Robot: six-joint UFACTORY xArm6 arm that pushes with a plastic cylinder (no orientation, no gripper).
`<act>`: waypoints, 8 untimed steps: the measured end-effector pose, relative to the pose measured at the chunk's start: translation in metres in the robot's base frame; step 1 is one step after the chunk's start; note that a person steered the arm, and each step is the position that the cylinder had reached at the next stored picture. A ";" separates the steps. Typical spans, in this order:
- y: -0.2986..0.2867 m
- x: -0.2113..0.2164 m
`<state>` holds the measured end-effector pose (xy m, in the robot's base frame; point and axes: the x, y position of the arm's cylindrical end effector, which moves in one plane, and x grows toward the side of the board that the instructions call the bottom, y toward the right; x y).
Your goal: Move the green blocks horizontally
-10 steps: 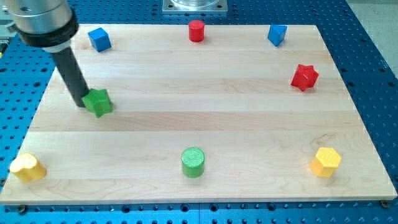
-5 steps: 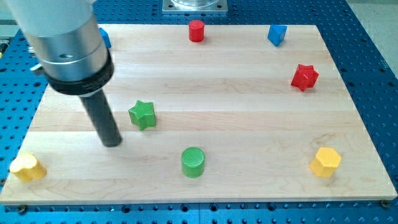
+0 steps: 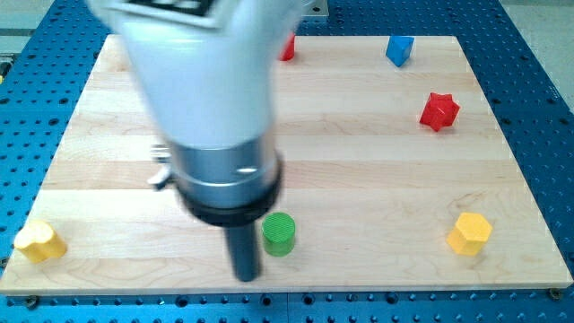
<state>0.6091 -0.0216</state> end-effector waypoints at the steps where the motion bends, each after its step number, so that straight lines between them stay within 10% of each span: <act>1: 0.031 -0.018; 3: 0.001 -0.112; 5: -0.085 -0.066; 8: -0.095 -0.166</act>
<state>0.4430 -0.1169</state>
